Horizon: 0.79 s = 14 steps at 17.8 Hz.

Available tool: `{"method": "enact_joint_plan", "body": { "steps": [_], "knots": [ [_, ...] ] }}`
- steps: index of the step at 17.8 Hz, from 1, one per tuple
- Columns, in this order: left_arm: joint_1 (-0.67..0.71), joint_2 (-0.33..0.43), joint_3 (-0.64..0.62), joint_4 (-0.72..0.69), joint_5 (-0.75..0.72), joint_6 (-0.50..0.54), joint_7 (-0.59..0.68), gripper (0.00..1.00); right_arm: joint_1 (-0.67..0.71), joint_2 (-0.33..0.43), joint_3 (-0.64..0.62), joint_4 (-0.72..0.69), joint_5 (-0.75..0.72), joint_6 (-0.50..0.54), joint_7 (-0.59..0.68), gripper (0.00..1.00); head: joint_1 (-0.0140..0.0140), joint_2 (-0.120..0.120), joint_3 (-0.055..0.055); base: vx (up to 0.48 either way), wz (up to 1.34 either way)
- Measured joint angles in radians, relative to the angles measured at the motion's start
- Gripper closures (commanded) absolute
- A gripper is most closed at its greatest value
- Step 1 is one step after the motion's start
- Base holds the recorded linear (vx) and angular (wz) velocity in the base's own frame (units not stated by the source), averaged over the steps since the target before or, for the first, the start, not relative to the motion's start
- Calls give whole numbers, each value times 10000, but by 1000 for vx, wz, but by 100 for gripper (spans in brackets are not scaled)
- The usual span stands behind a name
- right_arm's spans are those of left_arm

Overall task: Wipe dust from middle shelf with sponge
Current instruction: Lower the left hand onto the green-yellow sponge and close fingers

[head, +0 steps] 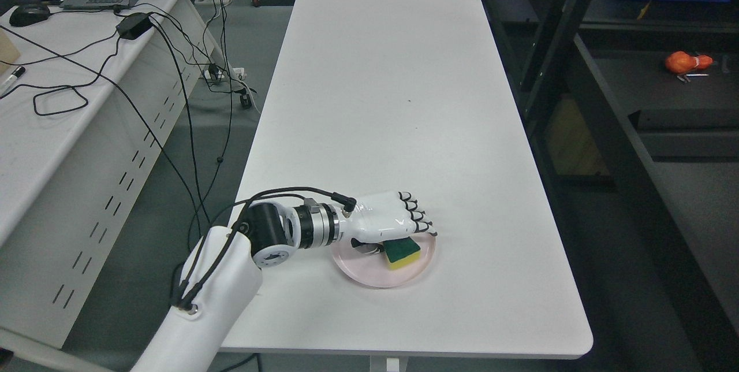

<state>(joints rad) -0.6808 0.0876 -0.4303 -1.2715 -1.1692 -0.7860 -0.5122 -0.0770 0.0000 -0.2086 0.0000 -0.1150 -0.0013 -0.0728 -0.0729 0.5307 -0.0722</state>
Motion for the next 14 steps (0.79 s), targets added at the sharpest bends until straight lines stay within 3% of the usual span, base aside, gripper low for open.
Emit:
{"method": "enact_joint_plan", "body": {
  "steps": [3,5,9,14],
  "knots": [
    [141,-50,-63,65,0,0,-34,45,1,0,0,0,0,0,0,0,0,0,0,0,0],
    [231,-67,-86,96,26,0,-57,65,1,0,0,0,0,0,0,0,0,0,0,0,0],
    [346,-134,84,153,451,-3,-126,89,2,0,0,0,0,0,0,0,0,0,0,0,0],
    [389,-408,755,177,1758,-9,-204,96,2,0,0,0,0,0,0,0,0,0,0,0,0]
  ]
}}
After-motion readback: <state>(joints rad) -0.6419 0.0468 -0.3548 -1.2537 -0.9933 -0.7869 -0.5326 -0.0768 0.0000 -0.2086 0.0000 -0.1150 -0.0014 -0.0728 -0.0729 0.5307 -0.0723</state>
